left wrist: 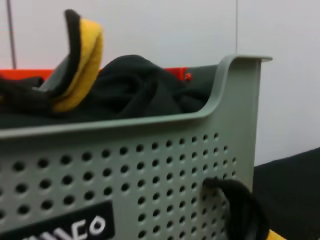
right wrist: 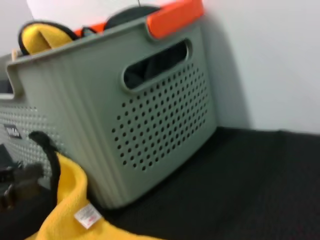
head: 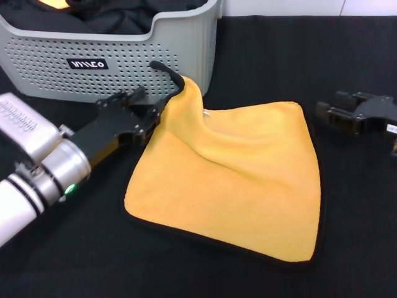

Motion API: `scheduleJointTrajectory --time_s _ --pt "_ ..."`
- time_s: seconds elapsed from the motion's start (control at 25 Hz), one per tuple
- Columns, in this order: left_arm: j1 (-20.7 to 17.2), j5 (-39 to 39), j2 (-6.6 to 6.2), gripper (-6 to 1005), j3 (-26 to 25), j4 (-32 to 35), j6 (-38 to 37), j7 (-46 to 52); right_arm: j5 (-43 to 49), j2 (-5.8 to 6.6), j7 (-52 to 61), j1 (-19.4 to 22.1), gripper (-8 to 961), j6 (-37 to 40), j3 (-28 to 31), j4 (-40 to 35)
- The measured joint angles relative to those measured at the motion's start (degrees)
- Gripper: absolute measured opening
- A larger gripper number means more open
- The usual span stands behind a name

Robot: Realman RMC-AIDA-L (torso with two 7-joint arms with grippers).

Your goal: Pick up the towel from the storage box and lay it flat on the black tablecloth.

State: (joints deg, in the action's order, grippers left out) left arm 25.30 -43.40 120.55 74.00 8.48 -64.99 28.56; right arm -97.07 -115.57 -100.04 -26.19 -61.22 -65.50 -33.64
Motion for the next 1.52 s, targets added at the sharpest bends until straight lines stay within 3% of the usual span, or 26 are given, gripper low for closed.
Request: scheduleJointTrajectory --time_s 0.12,0.28,0.52,0.76,1.0,1.52 --pt "-2.4 0.0 -0.24 387 -0.1 0.1 -3.7 0.8 -0.9 -0.20 -1.4 2.8 623 -5.3 0.1 -4.6" --pt "-5.0 -2.6 -0.87 560 0.0 0.2 -15.7 2.3 -1.7 0.55 -3.9 3.3 699 -16.0 0.1 -6.2" --pt "-5.8 -16.0 -3.74 761 0.0 7.0 -29.6 14.8 2.3 3.59 -4.6 1.6 813 -32.6 0.1 -7.7" --pt "-4.7 -29.2 -5.21 893 0.1 17.2 -37.3 27.8 4.6 4.53 -3.8 1.6 837 -40.1 -1.1 -12.3" --pt "-3.8 -31.5 -4.69 893 0.0 18.9 -37.9 29.4 5.1 3.41 -2.6 4.4 838 -40.7 -2.8 -18.6" --pt "-3.7 -31.5 -4.47 893 -0.4 18.2 -37.8 29.4 5.7 3.13 -3.0 4.7 838 -40.7 -3.5 -18.3"
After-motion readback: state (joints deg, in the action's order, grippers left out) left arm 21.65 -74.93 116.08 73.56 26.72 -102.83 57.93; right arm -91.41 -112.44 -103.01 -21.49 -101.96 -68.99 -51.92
